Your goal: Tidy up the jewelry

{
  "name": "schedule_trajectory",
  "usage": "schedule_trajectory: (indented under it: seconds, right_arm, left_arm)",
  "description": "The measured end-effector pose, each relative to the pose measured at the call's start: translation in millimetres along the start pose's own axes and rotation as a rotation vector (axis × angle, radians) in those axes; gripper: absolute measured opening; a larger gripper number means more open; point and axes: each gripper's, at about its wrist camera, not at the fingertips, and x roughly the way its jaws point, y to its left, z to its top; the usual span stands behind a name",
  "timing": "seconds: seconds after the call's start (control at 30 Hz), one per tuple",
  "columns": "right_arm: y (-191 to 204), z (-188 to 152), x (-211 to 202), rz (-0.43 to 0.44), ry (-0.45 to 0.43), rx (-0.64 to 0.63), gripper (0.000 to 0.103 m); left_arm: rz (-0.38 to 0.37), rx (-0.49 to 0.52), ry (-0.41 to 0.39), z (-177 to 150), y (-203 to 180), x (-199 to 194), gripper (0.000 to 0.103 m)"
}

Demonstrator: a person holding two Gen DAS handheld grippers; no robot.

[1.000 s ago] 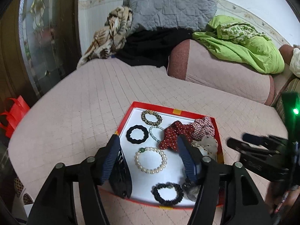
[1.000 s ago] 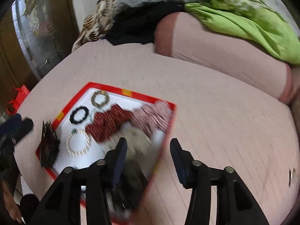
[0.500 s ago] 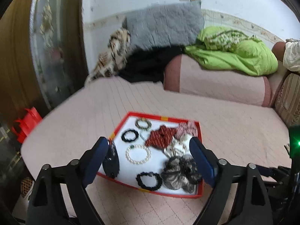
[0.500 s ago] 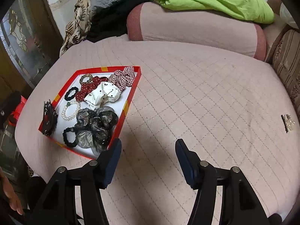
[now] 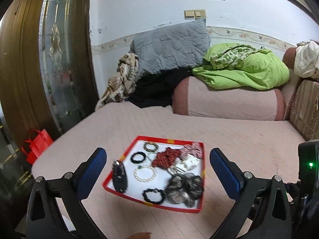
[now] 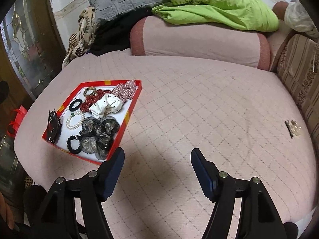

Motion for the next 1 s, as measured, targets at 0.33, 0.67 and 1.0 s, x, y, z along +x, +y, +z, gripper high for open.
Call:
schedule_trajectory:
  seconds: [0.33, 0.67, 1.0]
  right_arm:
    - [-5.6, -2.9, -1.9, -0.043, -0.005, 0.016, 0.077]
    - [-2.5, -5.1, 0.6, -0.068, -0.001, 0.002, 0.081]
    - [0.6, -8.5, 4.3, -0.106, 0.006, -0.018, 0.081]
  left_arm:
    - [-0.087, -0.035, 0.172, -16.7, -7.7, 17.5, 0.103]
    - [-0.018, -0.014, 0.241, -29.9, -8.5, 32.9, 0.103]
    - [-0.023, -0.007, 0.285, -36.6, -8.8, 40.5, 0.103]
